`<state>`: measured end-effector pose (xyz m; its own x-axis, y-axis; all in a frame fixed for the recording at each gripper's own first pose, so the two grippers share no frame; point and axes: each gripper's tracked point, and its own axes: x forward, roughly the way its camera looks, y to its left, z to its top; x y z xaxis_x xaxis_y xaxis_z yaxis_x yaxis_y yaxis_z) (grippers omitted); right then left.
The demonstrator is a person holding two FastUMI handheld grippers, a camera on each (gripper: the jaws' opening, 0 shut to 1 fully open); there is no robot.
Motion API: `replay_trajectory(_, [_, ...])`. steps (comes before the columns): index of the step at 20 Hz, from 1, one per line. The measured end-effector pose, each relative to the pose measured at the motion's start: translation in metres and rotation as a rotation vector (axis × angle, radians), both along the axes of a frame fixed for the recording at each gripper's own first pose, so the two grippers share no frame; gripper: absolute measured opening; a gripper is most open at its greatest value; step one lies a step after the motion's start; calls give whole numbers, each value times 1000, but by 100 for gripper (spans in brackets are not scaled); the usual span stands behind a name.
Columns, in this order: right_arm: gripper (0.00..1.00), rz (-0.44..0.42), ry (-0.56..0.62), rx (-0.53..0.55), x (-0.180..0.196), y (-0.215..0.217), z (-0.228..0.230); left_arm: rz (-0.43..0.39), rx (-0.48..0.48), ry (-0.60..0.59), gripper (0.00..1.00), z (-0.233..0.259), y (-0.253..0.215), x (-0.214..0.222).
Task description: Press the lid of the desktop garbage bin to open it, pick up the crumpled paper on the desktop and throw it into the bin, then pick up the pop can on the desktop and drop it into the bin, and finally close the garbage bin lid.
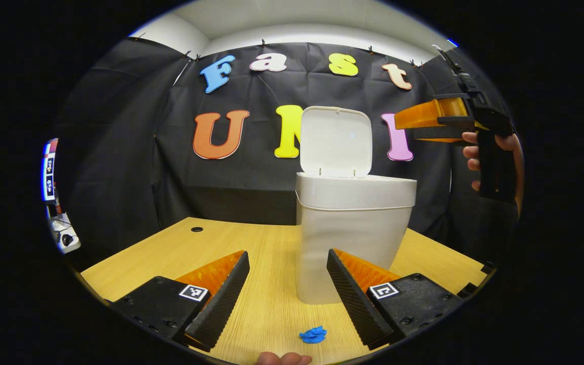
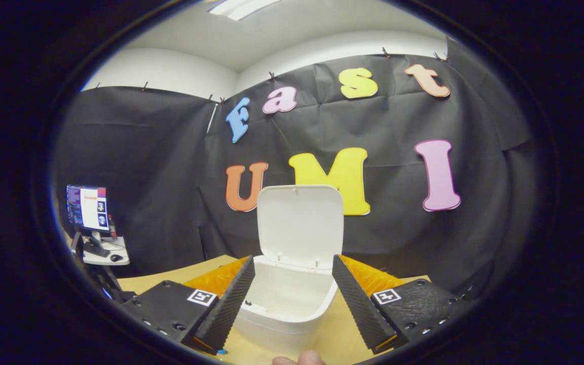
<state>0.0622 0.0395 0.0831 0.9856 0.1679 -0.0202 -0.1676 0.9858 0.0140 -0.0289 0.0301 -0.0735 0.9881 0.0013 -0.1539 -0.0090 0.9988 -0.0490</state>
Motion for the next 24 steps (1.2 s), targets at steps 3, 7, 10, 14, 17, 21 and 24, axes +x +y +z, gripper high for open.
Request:
replay_trajectory(3, [96,-30,31,-9,-17,-11,-37,13,23,15,100,-10,-1,-10])
replay_trajectory(7, [95,-52,44,-5,-42,-17,-71,21,-26,50,99,-32,-4,-19])
replay_trajectory(10, [92,-49,67,5,-58,-14,-98,20,-68,87,100,-49,-10,-22])
replay_trajectory(14, [95,-68,94,45,-78,-22,-121,-8,-52,147,97,-76,-25,-29])
replay_trajectory(17, [92,-106,87,30,-92,-32,-134,-29,-39,227,97,-106,-35,-33])
replay_trajectory(21, [95,-154,91,25,-107,-44,-154,-44,-55,336,97,-146,-46,-35])
replay_trajectory(24, [96,-183,145,2,-113,-56,-183,-20,-31,394,97,-162,-43,-35])
